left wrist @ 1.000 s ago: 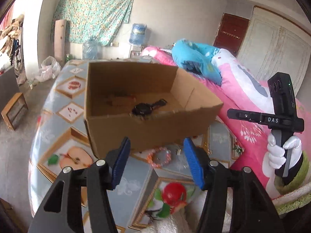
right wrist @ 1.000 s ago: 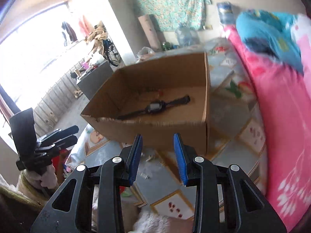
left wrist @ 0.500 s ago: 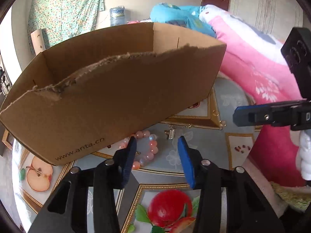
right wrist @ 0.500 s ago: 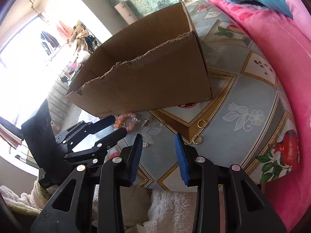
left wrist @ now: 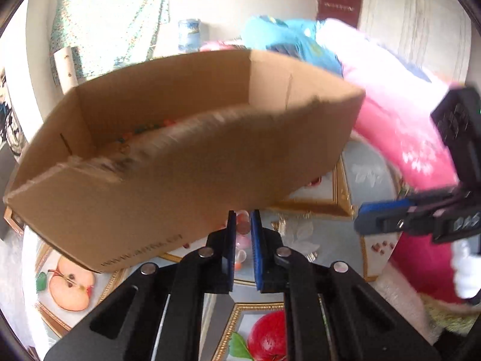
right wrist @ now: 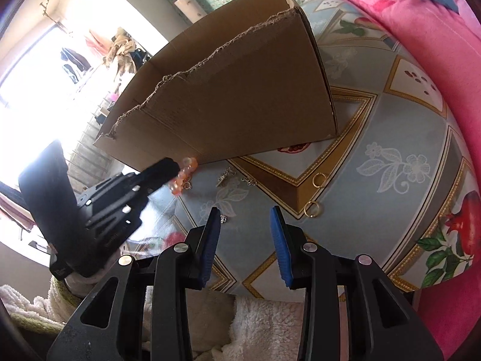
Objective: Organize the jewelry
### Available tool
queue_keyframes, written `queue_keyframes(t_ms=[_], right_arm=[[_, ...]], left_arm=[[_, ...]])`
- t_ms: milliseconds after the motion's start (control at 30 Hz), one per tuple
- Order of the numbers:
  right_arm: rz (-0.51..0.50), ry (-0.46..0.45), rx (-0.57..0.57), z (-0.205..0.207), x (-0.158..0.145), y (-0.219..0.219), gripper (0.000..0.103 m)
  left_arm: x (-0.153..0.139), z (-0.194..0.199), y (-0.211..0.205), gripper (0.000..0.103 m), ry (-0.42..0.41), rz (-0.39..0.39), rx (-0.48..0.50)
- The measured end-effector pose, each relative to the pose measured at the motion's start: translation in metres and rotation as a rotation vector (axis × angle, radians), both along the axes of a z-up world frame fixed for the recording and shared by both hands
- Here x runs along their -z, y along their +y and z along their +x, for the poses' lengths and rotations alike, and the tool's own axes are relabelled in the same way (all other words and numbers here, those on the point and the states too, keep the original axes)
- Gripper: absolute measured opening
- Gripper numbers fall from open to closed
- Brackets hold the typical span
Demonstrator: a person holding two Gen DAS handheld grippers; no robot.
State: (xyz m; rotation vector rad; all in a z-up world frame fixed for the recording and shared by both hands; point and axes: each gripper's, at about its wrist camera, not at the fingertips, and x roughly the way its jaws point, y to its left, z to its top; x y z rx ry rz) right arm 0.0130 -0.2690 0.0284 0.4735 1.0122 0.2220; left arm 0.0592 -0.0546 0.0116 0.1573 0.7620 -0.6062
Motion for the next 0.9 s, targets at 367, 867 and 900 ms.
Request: queue_keyframes(t_ms=[367, 867, 900], right_arm=[[0.019, 0.026, -0.009, 0.010, 0.009, 0.006, 0.035], [-0.034, -0.066, -0.026, 0.027, -0.015, 0.016, 0.035], [-0.035, -0.082, -0.024, 0.030, -0.019, 0.017, 0.035]], left_arm=[[0.004, 0.018, 0.109, 0.009, 0.256, -0.362, -0.217], [-0.013, -0.007, 0.103, 0.030, 0.094, -0.248, -0.253], [-0.013, -0.005, 0.101, 0.030, 0.088, -0.248, -0.247]])
